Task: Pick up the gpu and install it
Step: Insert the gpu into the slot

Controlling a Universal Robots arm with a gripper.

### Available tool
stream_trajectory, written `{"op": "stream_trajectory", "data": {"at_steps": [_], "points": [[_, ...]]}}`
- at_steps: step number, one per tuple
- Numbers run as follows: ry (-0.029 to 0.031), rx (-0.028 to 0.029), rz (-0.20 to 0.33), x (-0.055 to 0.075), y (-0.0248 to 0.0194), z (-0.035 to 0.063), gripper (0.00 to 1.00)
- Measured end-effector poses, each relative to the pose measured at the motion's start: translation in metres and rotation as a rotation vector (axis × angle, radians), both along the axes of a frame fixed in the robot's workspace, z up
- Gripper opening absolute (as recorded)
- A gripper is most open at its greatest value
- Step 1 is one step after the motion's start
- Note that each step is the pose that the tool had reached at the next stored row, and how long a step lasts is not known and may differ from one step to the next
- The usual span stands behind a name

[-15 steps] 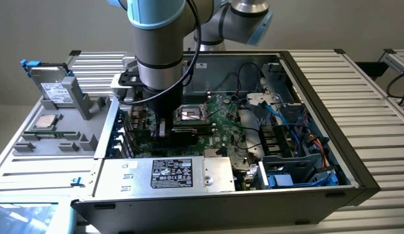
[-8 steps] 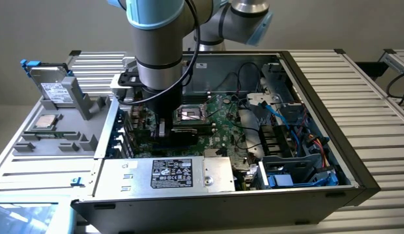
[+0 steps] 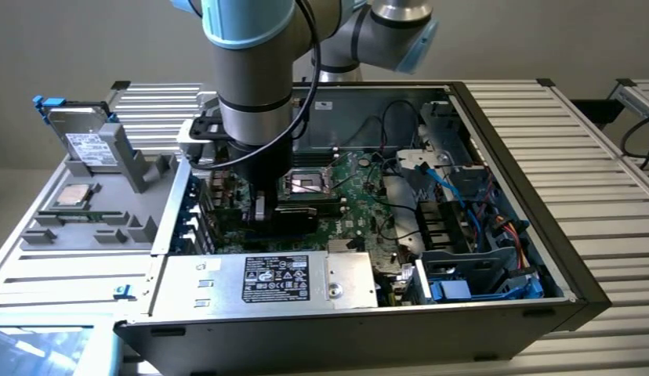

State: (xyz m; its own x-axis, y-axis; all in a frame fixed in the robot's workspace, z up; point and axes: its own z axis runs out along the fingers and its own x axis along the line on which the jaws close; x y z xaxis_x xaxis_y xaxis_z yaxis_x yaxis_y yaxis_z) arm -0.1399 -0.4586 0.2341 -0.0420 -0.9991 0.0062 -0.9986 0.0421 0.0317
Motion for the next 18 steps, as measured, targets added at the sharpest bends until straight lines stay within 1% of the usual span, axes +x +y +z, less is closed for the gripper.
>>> {"op": "stream_trajectory", "data": {"at_steps": [10, 11, 12, 13, 14, 18], "points": [[0.0004, 0.0001, 0.0, 0.0, 0.0, 0.0, 0.3], [0.0, 0.0002, 0.0, 0.0, 0.0, 0.0, 0.36], [0.0, 0.0, 0.0, 0.0, 0.0, 0.0002, 0.36], [0.0, 0.0, 0.0, 0.0, 0.0001, 0.0005, 0.43], [0.0001, -0.0003, 0.0, 0.0, 0.0003, 0.0024, 0.43], [-0.0002, -0.0016, 0.0, 0.0, 0.0008, 0.0204, 0.43]]}}
